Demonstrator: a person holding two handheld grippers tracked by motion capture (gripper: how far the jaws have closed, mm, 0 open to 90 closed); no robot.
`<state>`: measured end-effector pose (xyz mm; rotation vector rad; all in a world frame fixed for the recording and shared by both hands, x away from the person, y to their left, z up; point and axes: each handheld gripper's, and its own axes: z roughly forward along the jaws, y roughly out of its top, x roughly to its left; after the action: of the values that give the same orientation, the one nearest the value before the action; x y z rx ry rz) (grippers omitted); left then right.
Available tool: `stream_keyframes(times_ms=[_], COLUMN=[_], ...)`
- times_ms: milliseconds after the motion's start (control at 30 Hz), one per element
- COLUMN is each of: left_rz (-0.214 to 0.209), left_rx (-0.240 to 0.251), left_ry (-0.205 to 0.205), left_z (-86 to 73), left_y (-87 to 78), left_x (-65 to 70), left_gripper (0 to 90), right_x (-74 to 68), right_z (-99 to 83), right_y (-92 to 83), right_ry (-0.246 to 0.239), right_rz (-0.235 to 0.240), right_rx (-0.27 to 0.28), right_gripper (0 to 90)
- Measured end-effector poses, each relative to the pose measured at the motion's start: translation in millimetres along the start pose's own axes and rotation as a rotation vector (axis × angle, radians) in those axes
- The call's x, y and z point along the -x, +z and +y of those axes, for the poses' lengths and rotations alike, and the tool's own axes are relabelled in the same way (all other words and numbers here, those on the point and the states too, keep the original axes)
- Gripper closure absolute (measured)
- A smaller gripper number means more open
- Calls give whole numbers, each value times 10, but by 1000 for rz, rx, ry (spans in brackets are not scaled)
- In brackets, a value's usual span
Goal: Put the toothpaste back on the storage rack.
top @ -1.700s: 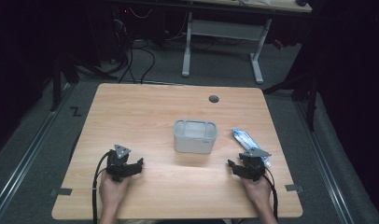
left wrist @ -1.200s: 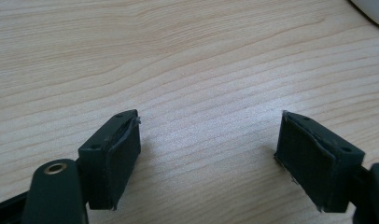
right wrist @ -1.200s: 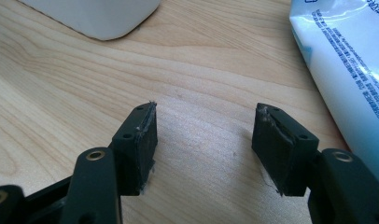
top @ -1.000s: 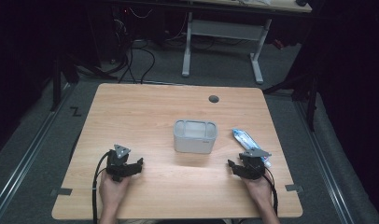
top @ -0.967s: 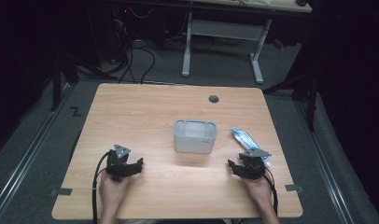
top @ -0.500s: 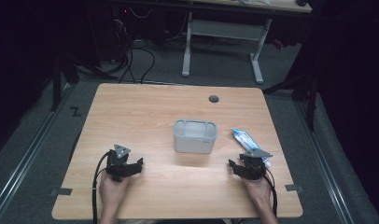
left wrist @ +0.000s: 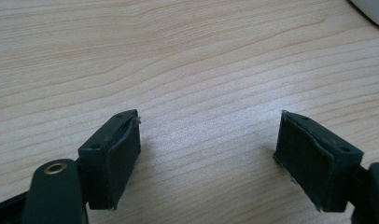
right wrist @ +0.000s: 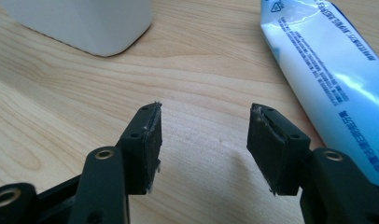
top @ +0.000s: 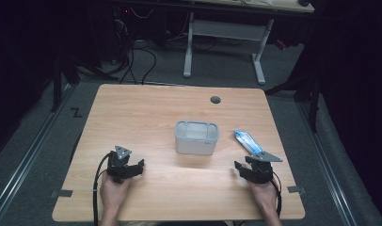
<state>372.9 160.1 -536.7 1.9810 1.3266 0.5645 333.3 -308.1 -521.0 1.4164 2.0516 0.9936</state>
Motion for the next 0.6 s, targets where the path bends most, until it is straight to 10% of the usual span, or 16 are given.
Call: stream_keyframes(times_ms=[600], left_rz=[-1], left_rx=[0], left_ry=[-1], left_z=[0], left_y=[0], left_x=[-1], left_gripper=[225], right_x=[133], right_z=[-110], right_y=[-228], right_ry=[35], right_rz=[-12], right_rx=[34], right_gripper=[466])
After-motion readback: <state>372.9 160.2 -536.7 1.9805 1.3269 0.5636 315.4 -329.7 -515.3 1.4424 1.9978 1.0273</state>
